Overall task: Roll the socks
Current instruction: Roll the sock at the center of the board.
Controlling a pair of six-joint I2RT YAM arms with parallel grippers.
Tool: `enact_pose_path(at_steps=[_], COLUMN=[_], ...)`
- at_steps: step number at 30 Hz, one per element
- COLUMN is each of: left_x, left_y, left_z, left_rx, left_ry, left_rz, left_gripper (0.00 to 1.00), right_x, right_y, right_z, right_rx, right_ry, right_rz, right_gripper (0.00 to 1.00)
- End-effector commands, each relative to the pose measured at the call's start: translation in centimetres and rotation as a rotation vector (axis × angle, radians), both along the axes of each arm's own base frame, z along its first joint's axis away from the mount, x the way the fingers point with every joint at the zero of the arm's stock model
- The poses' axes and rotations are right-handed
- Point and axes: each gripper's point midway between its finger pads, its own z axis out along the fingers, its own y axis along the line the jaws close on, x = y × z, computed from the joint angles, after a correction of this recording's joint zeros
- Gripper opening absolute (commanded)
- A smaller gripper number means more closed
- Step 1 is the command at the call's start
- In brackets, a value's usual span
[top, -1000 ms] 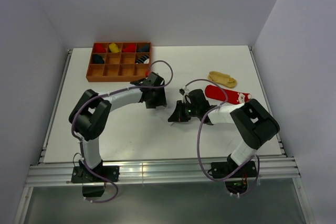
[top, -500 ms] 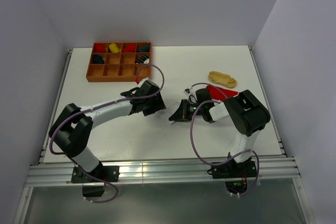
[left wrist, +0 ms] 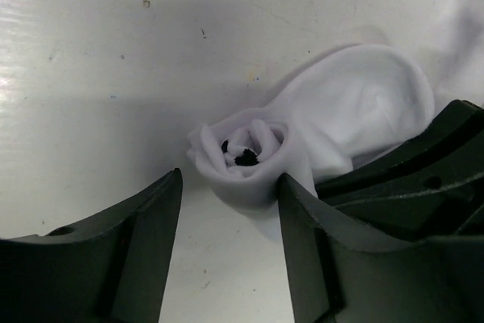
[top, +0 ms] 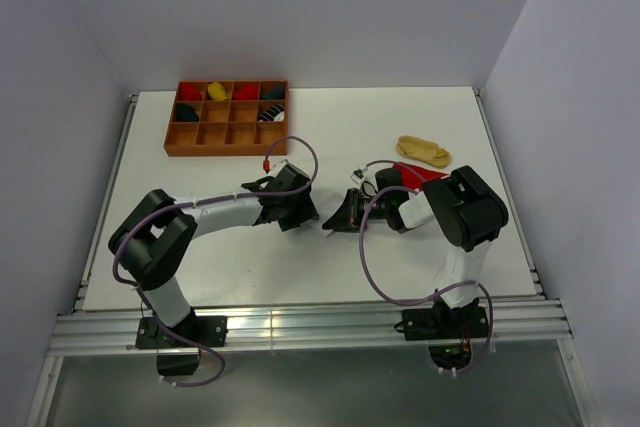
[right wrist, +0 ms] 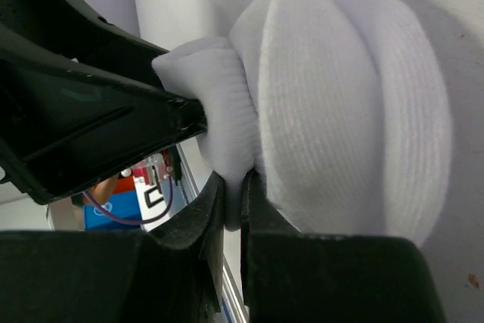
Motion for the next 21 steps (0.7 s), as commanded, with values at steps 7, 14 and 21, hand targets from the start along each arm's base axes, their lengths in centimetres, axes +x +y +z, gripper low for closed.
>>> enact_pose_path(at_steps=[7,14,21], left_x=[-0.4,-1.3,-1.0], left_y=[-0.8,-0.2,-0.1], left_z=[-3.1,-4.5,-3.8], left_rx=[0.066,0.164,0.239], left_ry=[0.056,0.093,0.080], left_rz=[-0.023,-0.042,-0.073], left_gripper=[0.40,0.29,0.29], right_x=[-2.2,-0.8,2.2], right_y=[-3.6,-4.6,-6.1], right_z=[-6.7,-3.5,3.6], right_rx=[-0.258,-0.334,-0.582], right_ry=[0.155,-0.044,-0.510], right_rz=[-0.092,-0.117,-0.248], right_gripper=[0.03,0.33,0.47])
